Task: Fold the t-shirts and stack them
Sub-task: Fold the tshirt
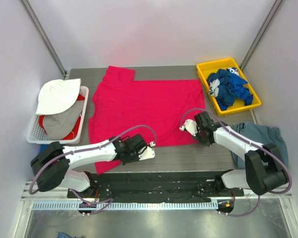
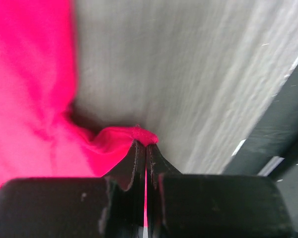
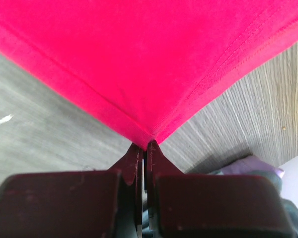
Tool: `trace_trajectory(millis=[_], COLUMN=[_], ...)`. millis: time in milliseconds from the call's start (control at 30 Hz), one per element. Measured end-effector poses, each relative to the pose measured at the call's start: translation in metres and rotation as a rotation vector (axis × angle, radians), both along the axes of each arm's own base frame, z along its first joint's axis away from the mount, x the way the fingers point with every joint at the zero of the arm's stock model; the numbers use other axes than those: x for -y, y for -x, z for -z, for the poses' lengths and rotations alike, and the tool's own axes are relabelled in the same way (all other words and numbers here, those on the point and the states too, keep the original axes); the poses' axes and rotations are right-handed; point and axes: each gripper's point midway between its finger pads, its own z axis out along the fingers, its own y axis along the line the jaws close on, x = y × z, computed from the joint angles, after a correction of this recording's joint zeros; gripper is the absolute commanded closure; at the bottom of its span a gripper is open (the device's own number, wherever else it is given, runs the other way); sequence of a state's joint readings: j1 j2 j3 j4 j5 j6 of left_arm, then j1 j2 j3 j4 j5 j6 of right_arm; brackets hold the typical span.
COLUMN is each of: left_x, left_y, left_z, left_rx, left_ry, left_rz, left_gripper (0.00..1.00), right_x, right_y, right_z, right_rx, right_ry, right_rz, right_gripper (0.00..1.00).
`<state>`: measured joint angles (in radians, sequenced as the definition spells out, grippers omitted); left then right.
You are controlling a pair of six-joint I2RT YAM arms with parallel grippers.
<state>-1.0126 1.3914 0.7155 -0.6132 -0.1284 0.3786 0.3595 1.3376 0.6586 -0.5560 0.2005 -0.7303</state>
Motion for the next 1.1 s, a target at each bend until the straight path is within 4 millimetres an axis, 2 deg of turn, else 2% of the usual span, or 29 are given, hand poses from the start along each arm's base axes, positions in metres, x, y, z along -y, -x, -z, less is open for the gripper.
trace_trajectory(millis=[200,433,733,1100], left_x=[-0.001,0.000,-0.013,-0.034], left_y=[-0.021,-0.047,-0.082,-0.156], left_z=[-0.034,-0.069,-0.090,-0.124], left_rx=[0.154,0.304,0.413,0.477], left_ry=[0.057,0.066,0.025,0.018], left_rz=[0.001,0.012,0.003,-0.102], left_gripper=[1.00,1.00,1.00,1.00], right_x=[-0.001,-0.004,-0.009,-0.012], right_y=[0.003,-0.006,-0.032,-0.074], right_z=[-0.017,-0.034,-0.042,-0.045], right_rx=[0.016,0.034,0.034,0.037], right_ry=[-0.023,-0.027,-0.002,0.021], right_rz=[0.007,0.014,0.015,0.029], right_gripper=[0.99,0.99,0.99,0.99])
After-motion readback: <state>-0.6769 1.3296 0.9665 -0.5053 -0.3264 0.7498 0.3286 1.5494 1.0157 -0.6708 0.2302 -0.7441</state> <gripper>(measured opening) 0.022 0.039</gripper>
